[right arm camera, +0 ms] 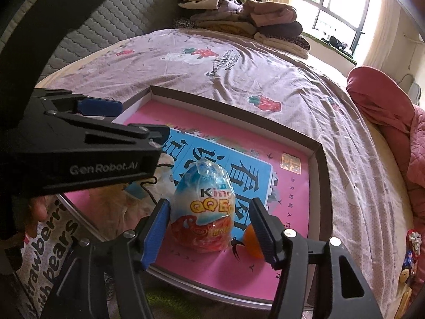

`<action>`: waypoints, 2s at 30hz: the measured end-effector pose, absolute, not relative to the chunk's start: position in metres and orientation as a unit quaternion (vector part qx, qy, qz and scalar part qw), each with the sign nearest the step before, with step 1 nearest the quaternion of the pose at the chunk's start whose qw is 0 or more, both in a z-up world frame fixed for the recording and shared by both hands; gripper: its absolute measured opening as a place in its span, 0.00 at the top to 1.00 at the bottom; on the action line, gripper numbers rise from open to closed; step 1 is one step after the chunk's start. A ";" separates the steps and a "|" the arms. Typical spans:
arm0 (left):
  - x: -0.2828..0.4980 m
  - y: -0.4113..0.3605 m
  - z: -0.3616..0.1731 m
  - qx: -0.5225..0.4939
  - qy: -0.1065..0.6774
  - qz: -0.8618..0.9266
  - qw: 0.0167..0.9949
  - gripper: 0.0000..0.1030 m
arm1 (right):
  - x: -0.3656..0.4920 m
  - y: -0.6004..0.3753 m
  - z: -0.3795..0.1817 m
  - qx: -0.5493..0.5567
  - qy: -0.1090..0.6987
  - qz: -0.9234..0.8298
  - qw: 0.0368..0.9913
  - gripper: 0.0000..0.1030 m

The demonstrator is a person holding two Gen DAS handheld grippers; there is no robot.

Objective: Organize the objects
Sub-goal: 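Open both tools and withdraw them from the tray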

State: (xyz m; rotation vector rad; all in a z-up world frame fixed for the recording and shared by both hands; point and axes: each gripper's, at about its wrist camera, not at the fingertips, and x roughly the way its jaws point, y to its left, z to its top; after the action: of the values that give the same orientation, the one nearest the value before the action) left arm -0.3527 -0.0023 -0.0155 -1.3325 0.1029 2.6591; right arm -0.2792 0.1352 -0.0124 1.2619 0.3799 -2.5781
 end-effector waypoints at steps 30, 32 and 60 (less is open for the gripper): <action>-0.275 -0.040 0.068 -0.380 -0.032 0.922 0.064 0.31 | -0.258 0.149 0.051 0.372 0.091 -0.912 0.144 0.41; -0.268 -0.040 0.069 -0.378 -0.039 0.923 0.064 0.30 | -0.256 0.151 0.055 0.368 0.092 -0.914 0.142 0.41; -0.179 -0.029 0.047 -0.363 -0.009 0.931 0.043 0.30 | -0.192 0.189 0.096 0.313 0.066 -0.940 0.116 0.40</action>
State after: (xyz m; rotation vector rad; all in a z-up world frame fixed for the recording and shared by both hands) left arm -0.1794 -0.0286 0.0468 -1.1092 -0.0269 2.8478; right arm -0.1920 0.1888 0.0960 0.9177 0.1919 -2.7545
